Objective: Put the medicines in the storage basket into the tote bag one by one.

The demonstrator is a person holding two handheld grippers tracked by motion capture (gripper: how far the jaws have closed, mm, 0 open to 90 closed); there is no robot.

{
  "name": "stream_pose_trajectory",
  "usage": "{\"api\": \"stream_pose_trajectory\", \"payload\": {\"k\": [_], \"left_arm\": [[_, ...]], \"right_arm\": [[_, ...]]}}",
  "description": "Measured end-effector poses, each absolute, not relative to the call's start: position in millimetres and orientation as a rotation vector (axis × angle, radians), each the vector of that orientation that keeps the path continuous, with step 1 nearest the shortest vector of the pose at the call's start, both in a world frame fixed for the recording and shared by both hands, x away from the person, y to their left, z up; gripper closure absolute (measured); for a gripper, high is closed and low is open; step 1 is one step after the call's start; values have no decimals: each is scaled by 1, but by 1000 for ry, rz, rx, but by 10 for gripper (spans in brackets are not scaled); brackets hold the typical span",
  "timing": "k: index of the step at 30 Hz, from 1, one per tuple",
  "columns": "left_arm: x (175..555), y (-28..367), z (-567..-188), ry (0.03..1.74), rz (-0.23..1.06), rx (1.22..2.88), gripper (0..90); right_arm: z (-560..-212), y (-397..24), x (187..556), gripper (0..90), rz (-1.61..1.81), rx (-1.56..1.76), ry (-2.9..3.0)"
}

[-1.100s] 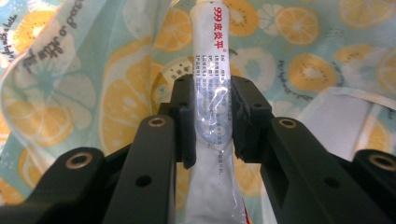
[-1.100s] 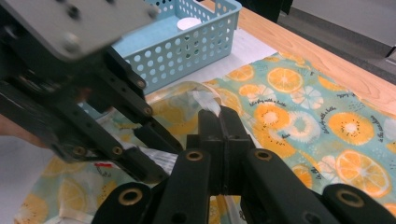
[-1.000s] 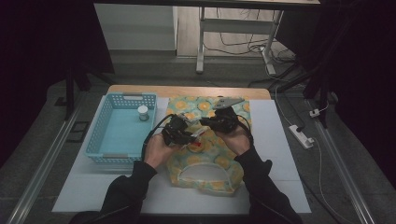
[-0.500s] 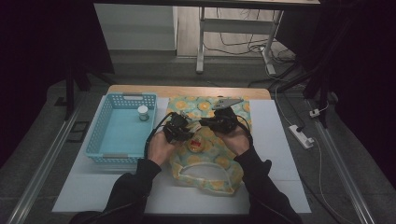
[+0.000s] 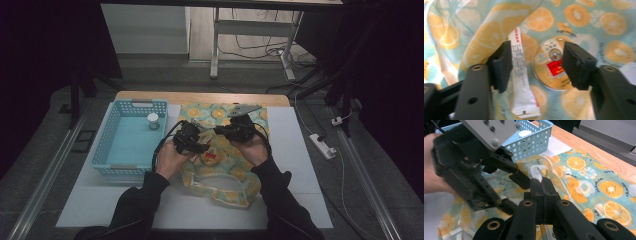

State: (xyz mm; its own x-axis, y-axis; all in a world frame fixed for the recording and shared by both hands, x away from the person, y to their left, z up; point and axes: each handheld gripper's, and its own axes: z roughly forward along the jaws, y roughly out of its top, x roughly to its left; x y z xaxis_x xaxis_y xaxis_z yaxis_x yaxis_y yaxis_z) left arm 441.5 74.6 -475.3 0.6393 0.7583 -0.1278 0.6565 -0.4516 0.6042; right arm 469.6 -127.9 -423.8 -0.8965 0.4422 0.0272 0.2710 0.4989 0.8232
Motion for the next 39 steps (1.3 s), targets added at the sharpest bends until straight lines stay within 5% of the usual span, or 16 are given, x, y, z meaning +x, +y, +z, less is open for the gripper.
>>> {"api": "stream_pose_trajectory", "payload": {"k": [6, 20, 39], "left_arm": [[436, 80, -471, 1034, 140, 2204, 242], [425, 103, -447, 956, 72, 2129, 72], [426, 155, -448, 973, 107, 2124, 18]], "right_arm": [[-425, -128, 470, 900, 1347, 624, 2558], [-426, -129, 471, 900, 1347, 631, 2566], [-425, -130, 471, 900, 1343, 631, 2564]]}}
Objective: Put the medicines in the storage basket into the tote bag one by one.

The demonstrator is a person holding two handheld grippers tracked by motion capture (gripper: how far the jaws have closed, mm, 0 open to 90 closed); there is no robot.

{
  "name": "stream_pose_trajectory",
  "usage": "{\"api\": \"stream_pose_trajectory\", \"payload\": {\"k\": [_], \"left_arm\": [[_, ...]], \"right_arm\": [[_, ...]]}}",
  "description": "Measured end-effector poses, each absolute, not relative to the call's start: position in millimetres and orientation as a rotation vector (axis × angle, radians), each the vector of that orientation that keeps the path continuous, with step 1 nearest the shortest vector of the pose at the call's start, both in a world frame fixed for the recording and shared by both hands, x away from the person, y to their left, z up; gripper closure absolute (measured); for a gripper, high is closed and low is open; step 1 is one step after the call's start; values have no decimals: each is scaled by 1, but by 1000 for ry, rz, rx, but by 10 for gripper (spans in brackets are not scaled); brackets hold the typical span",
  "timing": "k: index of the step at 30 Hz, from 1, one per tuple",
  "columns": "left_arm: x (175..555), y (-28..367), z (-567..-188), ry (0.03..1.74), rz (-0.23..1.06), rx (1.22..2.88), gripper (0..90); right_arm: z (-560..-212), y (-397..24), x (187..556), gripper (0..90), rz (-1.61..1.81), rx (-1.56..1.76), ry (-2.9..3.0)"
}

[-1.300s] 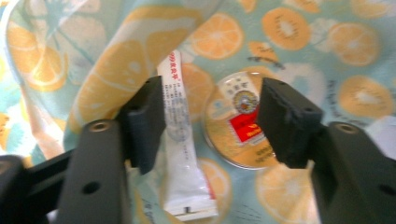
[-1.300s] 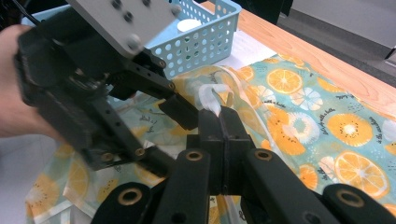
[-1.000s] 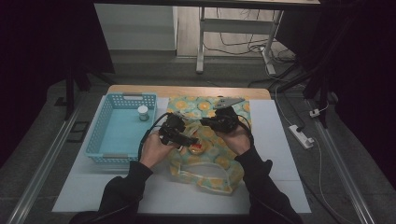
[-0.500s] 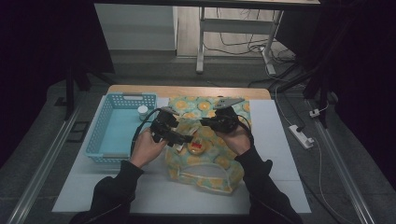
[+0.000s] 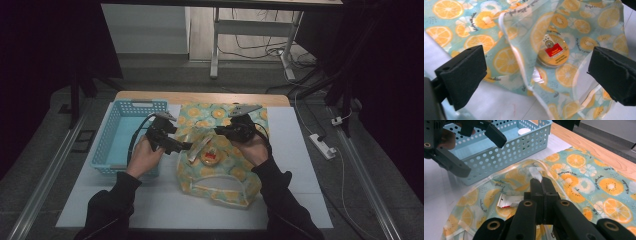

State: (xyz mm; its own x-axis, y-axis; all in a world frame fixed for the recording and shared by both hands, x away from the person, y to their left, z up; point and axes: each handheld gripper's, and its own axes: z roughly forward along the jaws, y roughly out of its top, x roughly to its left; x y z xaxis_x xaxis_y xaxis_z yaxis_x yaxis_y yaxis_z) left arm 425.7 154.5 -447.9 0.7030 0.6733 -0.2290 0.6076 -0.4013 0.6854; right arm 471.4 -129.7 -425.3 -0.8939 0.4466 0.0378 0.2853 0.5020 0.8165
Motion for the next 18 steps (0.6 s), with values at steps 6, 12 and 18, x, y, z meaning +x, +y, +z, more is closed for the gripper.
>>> {"api": "stream_pose_trajectory", "payload": {"k": [6, 12, 18], "left_arm": [[425, 171, -446, 1009, 138, 2098, 2], [429, 191, -447, 1061, 152, 2070, 22], [434, 209, -449, 1094, 182, 2068, 11]], "right_arm": [[-425, -129, 471, 900, 1343, 631, 2564], [-426, -131, 472, 900, 1341, 633, 2560], [-425, -132, 473, 900, 1343, 636, 2559]]}}
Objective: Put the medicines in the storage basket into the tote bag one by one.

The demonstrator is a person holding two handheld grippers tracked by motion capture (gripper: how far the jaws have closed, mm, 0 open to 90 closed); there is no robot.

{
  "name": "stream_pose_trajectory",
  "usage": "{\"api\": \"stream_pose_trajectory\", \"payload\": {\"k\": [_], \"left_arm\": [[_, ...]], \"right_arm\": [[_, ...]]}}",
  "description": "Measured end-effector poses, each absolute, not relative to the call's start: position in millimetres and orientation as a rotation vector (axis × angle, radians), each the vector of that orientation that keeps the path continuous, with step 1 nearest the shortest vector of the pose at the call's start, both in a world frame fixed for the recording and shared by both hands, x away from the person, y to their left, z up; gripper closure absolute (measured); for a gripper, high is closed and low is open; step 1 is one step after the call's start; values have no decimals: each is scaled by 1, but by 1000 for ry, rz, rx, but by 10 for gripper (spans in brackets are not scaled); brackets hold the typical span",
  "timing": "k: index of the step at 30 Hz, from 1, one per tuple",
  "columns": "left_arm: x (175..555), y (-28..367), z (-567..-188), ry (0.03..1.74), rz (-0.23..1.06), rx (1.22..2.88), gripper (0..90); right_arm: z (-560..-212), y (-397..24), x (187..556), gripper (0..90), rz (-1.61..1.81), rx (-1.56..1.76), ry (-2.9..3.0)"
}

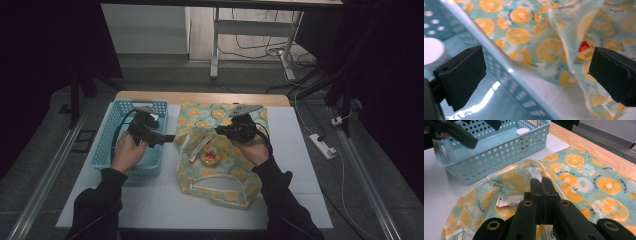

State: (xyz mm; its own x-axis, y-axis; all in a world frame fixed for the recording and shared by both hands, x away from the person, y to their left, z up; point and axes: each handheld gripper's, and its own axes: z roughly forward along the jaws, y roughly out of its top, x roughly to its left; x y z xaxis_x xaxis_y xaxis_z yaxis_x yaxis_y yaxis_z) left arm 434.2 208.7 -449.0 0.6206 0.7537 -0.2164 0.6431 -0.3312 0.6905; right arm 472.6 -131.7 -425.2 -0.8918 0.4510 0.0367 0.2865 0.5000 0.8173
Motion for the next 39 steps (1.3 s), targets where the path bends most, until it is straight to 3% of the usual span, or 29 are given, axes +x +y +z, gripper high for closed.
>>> {"api": "stream_pose_trajectory", "payload": {"k": [17, 39], "left_arm": [[467, 249, -465, 1265, 292, 2022, 3], [514, 248, -489, 1427, 293, 2103, 38]], "right_arm": [[-424, -133, 473, 900, 1345, 637, 2553], [-422, -133, 472, 900, 1351, 632, 2550]]}}
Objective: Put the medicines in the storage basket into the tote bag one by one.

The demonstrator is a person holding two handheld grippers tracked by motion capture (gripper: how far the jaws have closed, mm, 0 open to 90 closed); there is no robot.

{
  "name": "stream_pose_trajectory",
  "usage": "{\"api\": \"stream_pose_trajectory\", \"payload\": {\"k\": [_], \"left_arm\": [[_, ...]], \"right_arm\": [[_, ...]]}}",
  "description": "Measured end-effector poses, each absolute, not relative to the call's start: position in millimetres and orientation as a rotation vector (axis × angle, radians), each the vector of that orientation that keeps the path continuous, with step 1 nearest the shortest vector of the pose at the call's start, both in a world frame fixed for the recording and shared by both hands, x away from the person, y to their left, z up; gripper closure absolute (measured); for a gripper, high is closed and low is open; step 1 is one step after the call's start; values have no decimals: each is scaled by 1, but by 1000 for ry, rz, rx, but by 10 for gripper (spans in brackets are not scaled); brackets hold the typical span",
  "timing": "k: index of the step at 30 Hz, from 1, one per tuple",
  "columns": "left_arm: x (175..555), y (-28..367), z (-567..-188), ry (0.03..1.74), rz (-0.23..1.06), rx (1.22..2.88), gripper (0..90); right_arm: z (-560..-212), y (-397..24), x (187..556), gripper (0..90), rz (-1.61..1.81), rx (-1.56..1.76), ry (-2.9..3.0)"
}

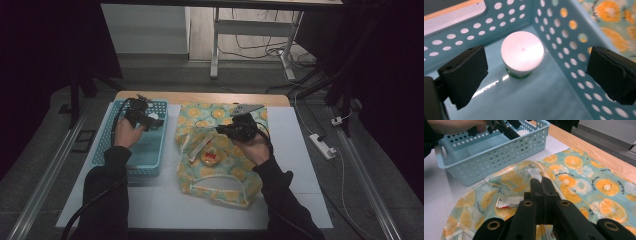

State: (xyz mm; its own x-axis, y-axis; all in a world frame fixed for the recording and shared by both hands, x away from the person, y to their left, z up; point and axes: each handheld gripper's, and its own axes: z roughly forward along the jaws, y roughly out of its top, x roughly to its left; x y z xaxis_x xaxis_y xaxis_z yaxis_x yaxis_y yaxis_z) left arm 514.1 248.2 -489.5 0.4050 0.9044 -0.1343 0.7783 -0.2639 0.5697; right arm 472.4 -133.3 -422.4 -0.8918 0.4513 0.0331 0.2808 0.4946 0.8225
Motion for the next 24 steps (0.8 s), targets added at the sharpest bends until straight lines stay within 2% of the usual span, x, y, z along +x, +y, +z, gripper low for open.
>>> {"api": "stream_pose_trajectory", "payload": {"k": [8, 13, 15, 21, 24], "left_arm": [[523, 249, -497, 1439, 261, 2108, 75], [527, 248, -497, 1424, 247, 2122, 249], [528, 248, -497, 1437, 253, 2128, 282], [528, 251, -498, 1475, 259, 2135, 470], [527, 249, -496, 1490, 275, 2149, 496]], "right_arm": [[-422, -134, 473, 900, 1349, 631, 2549], [-422, -134, 472, 900, 1348, 627, 2547], [-422, -134, 472, 900, 1348, 626, 2548], [-422, -133, 472, 900, 1344, 622, 2547], [-422, -133, 472, 900, 1344, 623, 2546]]}}
